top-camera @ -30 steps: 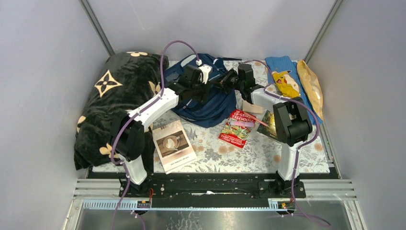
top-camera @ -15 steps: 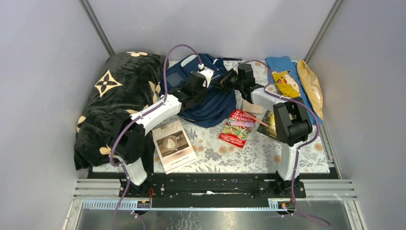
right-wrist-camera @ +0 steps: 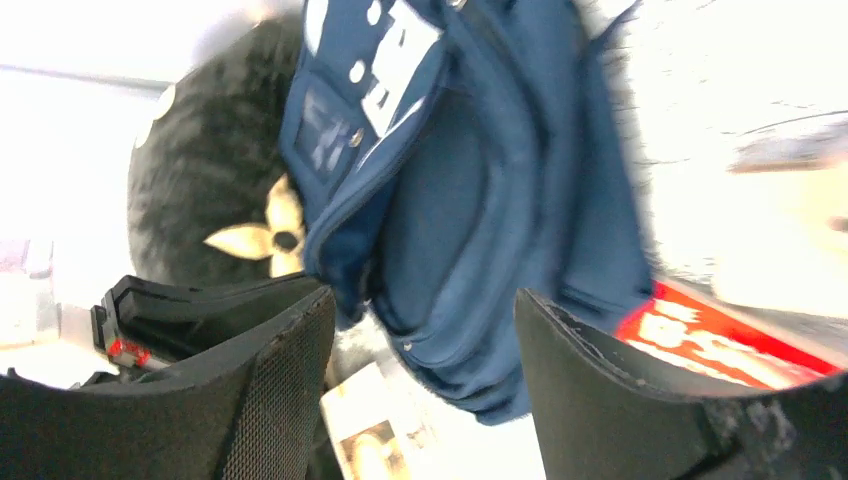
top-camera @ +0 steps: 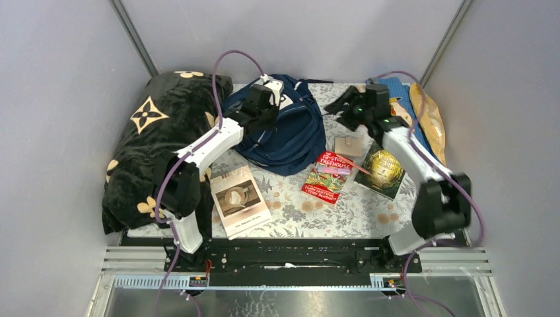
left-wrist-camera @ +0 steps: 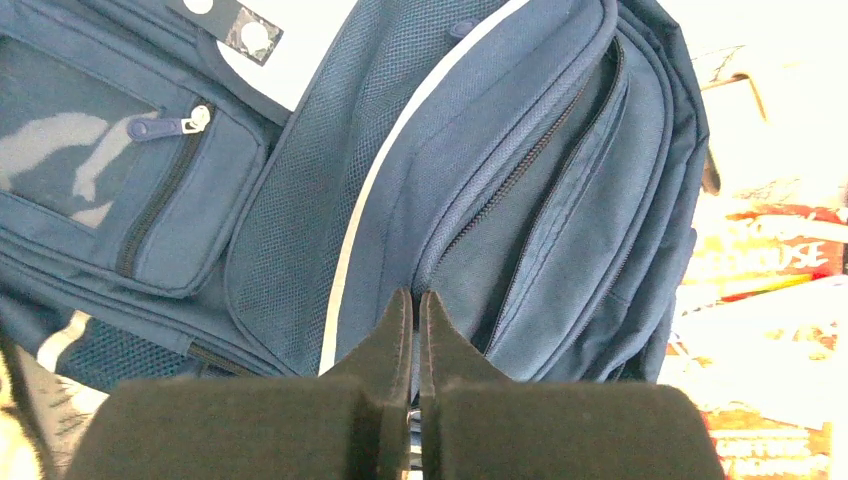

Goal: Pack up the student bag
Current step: Adjust the student bag at the center of the board, then pick up the stationery from the center of the board.

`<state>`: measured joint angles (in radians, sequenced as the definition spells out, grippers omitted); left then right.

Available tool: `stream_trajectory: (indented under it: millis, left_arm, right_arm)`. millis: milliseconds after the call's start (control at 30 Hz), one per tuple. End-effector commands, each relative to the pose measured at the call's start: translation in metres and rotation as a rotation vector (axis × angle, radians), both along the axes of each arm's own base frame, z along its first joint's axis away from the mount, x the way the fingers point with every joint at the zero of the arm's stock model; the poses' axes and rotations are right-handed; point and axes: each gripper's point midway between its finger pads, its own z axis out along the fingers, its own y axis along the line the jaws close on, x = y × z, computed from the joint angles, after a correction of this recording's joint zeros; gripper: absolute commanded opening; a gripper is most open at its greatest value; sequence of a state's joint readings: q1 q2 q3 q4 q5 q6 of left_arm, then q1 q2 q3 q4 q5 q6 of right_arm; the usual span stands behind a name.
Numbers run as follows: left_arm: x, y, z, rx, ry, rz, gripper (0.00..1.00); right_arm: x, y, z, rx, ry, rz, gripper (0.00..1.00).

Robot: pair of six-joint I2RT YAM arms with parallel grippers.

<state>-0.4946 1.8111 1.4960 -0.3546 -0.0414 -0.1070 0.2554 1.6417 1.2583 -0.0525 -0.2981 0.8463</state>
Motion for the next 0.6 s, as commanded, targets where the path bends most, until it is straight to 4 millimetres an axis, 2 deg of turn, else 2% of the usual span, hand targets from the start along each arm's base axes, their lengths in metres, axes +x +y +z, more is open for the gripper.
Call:
stream_trajectory:
  millis: [0,67,167,267,300,333,567]
  left_arm:
    - [0.007,-0.004,0.034,-0.198,0.01,0.002,0.0]
    - [0.007,-0.006,0.032,-0.23,0.035,-0.006,0.0]
    - [0.008,-0.005,0.026,-0.251,0.066,0.0,0.0]
    - [0.008,-0.004,0.023,-0.263,0.081,0.005,0.0]
    - [0.008,-0.004,0.022,-0.266,0.085,0.002,0.0]
    - [0.007,-0.004,0.021,-0.266,0.09,-0.001,0.0]
    - [0.003,-0.007,0.016,-0.27,0.107,-0.02,0.0]
  right_arm:
    - [-0.052,-0.082,-0.021,-0.374,0.037,-0.149,0.72]
    - [-0.07,-0.101,-0.043,-0.488,0.101,-0.151,0.69]
    - [-0.083,-0.118,-0.069,-0.644,0.143,-0.074,0.65]
    - [-0.088,-0.119,-0.092,-0.727,0.189,0.061,0.6]
    - [-0.088,-0.116,-0.098,-0.737,0.191,0.113,0.51]
    - [-0.087,-0.115,-0.102,-0.747,0.198,0.133,0.49]
    - [-0.077,-0.106,-0.121,-0.786,0.167,0.294,0.56]
